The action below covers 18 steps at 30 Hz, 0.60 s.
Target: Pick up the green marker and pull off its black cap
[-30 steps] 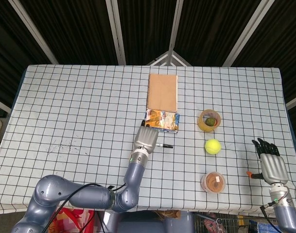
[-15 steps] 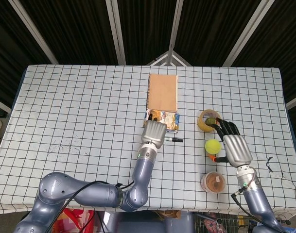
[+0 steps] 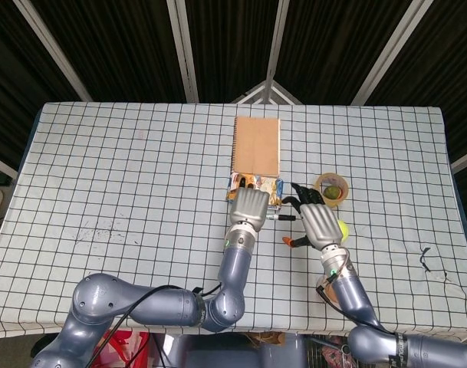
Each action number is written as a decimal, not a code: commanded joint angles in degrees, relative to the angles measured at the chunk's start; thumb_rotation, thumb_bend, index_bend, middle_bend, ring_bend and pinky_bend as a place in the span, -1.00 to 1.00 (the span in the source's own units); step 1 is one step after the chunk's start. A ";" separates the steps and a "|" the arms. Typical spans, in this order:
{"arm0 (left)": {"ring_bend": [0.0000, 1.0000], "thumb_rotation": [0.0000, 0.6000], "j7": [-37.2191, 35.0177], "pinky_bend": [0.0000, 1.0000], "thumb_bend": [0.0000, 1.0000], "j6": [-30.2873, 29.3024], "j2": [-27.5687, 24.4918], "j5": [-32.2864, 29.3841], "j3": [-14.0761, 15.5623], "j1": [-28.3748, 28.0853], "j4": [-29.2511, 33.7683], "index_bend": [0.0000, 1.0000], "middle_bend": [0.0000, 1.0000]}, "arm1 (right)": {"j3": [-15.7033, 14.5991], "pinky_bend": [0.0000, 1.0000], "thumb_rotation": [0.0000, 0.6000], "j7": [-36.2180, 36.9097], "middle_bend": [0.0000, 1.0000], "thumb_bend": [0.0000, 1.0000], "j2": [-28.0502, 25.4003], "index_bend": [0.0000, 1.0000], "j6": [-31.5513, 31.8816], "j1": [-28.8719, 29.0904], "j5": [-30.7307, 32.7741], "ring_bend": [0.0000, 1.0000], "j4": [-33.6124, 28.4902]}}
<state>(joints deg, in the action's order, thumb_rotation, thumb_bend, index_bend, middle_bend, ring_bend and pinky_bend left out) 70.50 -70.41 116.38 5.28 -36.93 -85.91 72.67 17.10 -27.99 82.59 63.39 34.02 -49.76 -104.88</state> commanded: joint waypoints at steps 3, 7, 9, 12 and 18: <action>-0.61 1.00 -0.12 -0.86 0.06 -0.06 -0.03 -0.05 0.16 -0.16 0.31 0.17 0.36 | 0.05 -1.00 1.00 -1.10 -1.00 -0.50 1.48 -0.31 1.12 1.38 1.35 -1.00 1.24; -0.61 1.00 -0.01 -0.86 0.06 -0.48 -0.15 -0.15 0.42 -0.24 0.65 0.17 0.36 | 0.05 -1.00 1.00 -1.30 -1.00 -0.42 1.61 -0.24 2.02 1.94 1.46 -1.00 1.61; -0.61 1.00 0.10 -0.86 0.06 -0.66 -0.26 -0.27 0.62 -0.18 0.80 0.17 0.36 | -0.03 -1.00 1.00 -1.43 -1.00 -0.40 1.38 -0.22 2.44 2.04 1.67 -1.00 1.65; -0.61 1.00 0.18 -0.86 0.06 -0.85 -0.40 -0.37 0.80 -0.07 0.95 0.17 0.36 | -0.18 -1.00 1.00 -1.39 -1.00 -0.37 0.99 -0.21 2.50 2.04 2.34 -1.00 1.64; -0.61 1.00 -0.04 -0.86 0.06 -1.20 -0.74 -0.15 1.21 0.20 1.41 0.17 0.36 | -0.77 -1.00 1.00 -0.28 -1.00 -0.36 0.30 -0.18 2.24 2.00 3.12 -1.00 2.37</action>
<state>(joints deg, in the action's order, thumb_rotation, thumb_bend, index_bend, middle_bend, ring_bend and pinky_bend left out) 70.48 -71.60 115.65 5.12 -35.73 -85.72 74.07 16.46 -28.49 82.94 65.71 36.04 -46.68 -102.68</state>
